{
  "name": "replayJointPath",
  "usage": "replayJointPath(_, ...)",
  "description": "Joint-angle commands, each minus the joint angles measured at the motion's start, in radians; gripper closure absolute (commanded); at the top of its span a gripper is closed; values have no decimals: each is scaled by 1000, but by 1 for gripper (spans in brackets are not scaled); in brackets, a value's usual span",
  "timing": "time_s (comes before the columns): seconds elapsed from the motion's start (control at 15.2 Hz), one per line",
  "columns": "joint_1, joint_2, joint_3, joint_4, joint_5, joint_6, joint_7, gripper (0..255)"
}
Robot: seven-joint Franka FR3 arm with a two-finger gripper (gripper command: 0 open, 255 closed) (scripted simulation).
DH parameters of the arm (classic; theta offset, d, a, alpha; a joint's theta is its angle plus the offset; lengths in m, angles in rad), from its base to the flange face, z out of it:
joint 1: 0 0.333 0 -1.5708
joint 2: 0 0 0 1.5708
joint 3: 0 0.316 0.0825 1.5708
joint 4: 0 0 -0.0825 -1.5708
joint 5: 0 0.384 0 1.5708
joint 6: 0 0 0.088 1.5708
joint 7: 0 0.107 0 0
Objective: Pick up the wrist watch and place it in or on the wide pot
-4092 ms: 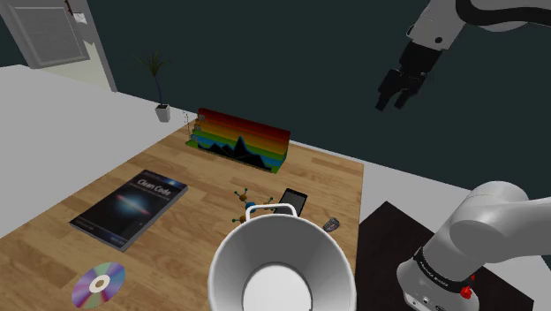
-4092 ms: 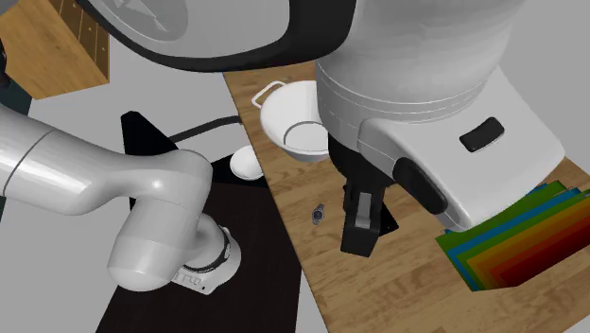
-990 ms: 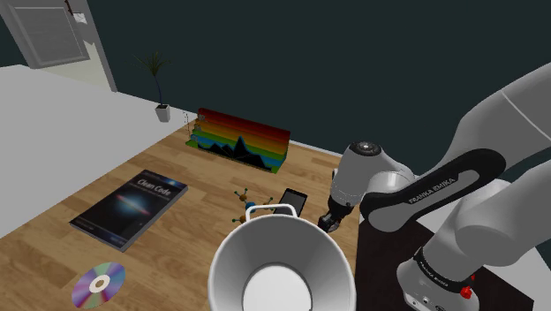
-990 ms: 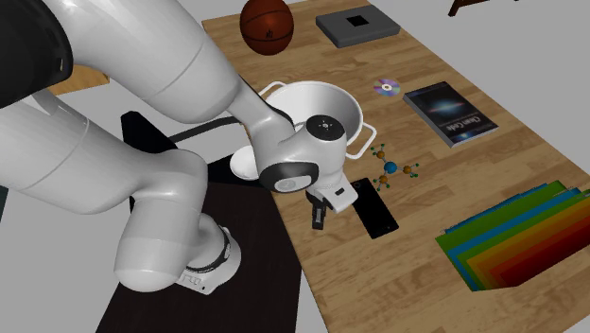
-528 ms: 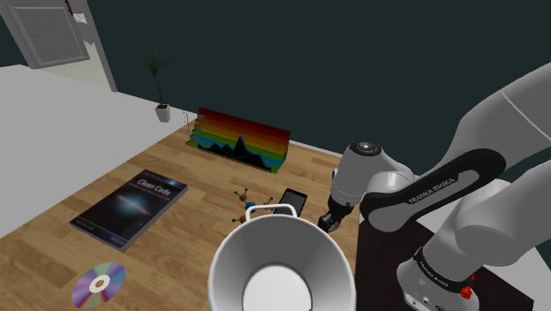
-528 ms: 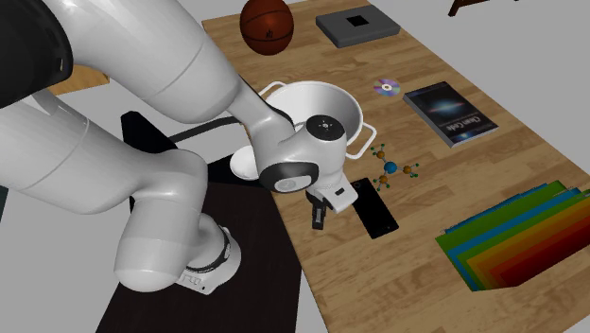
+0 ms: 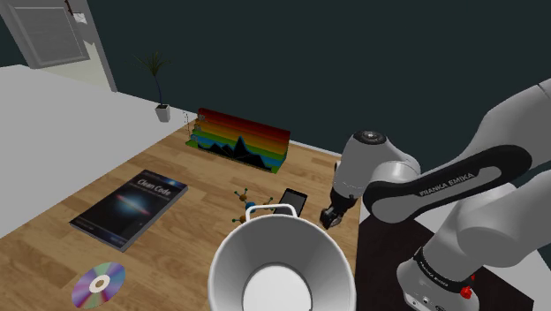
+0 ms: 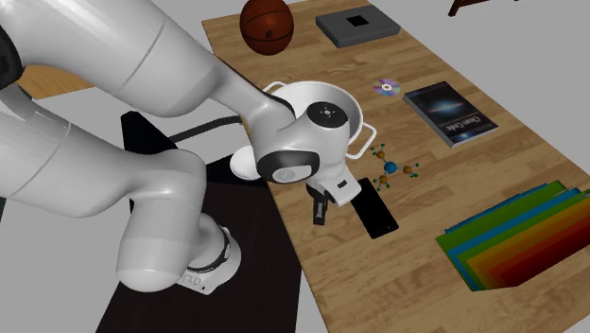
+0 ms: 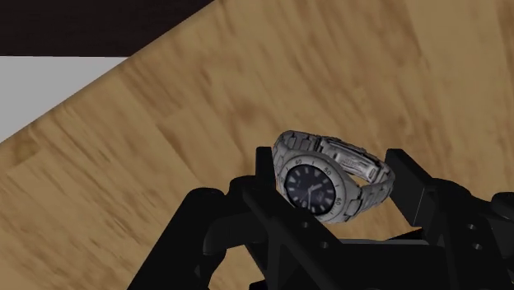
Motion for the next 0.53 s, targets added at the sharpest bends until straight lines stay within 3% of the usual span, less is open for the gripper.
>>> replayJointPath(0.0, 8, -43, -13, 7, 3, -51, -8, 255)
replayJointPath(0.46, 22, -158, -46, 45, -1, -203, -21, 255)
